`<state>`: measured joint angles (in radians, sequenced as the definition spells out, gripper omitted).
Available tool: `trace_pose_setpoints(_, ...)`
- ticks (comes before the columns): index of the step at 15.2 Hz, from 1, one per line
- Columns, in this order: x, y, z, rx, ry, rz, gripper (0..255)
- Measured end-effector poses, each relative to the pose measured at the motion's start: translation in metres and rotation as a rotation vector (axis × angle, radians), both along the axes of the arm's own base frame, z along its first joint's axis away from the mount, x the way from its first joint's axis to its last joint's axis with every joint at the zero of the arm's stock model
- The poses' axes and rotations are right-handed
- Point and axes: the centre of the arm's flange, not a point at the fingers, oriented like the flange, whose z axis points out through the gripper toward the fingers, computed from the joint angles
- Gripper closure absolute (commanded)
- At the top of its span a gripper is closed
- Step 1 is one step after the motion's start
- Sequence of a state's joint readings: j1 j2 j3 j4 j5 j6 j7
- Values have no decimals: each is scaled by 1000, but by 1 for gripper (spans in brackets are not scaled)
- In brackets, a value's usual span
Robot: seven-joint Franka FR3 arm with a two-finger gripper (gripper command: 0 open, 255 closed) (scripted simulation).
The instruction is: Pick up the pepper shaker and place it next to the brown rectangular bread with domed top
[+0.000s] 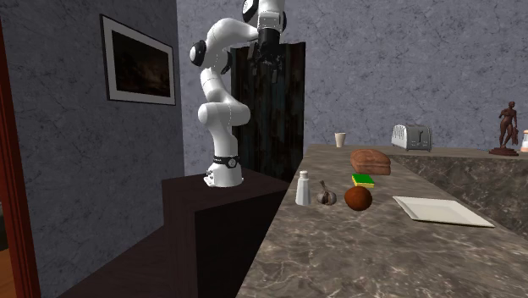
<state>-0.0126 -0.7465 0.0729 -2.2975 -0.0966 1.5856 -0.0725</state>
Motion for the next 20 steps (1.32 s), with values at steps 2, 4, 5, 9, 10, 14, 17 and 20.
trace_pose_setpoints(2, 5, 0, -5, 1, 3, 3, 0)
trace_pose_setpoints(4, 17, 2, -21, 6, 11, 15, 0)
trace_pose_setpoints(5, 23, -1, -35, 9, 16, 22, 0)
trace_pose_setpoints(9, 49, 8, -80, 21, 36, 50, 0)
trace_pose_setpoints(10, 56, 10, -91, 24, 41, 57, 0)
trace_pose_setpoints(14, 81, 15, -135, 36, 60, 87, 0)
trace_pose_setpoints(17, 100, 21, -171, 46, 75, 108, 0)
trace_pose_setpoints(20, 120, 27, -203, 55, 88, 130, 0)
